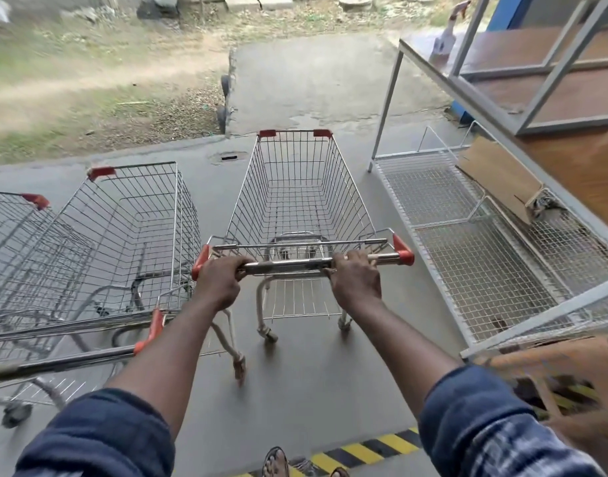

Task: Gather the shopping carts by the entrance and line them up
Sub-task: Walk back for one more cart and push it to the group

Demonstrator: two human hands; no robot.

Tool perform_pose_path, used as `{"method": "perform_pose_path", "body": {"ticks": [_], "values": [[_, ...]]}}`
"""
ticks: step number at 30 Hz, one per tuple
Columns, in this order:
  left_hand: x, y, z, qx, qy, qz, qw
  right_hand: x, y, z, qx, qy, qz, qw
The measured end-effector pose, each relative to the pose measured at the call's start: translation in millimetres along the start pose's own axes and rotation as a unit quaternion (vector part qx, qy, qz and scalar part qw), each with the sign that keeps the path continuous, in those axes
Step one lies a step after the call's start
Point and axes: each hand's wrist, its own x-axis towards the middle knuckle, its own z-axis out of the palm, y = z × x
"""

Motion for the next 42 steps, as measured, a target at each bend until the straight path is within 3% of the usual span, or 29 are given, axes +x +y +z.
{"method": "perform_pose_path", "body": {"ticks": [16, 24, 28, 31, 37, 42], "values": [[-53.5, 24.1, 18.8, -0.016, 0.009, -0.025, 1.000, -23.8, 21.2, 1.3, 0.031, 0.015, -0.010, 0.999], [-82.2, 13.3, 4.0, -0.005, -0.017, -0.041, 0.999, -55.3, 11.6, 16.0, 0.003, 0.012, -0.057, 0.998], [-101.0, 19.5, -3.7, 0.024, 0.036, -0.041, 0.998, -60.9, 8.4, 3.5, 0.027, -0.019, -0.075, 0.997], [-118.5, 23.6, -1.3, 0.054, 0.034, -0.042, 0.997, -67.4, 14.8, -0.1, 0.048, -0.020, -0.092, 0.994], [-124.4, 22.8, -13.7, 0.070, 0.003, -0.048, 0.996, -74.7, 24.8, 4.4, 0.045, -0.002, -0.108, 0.993], [-126.6, 14.8, -26.5, 0.034, 0.051, -0.068, 0.996, -76.1, 14.6, 0.2, 0.079, 0.041, -0.121, 0.989]]}}
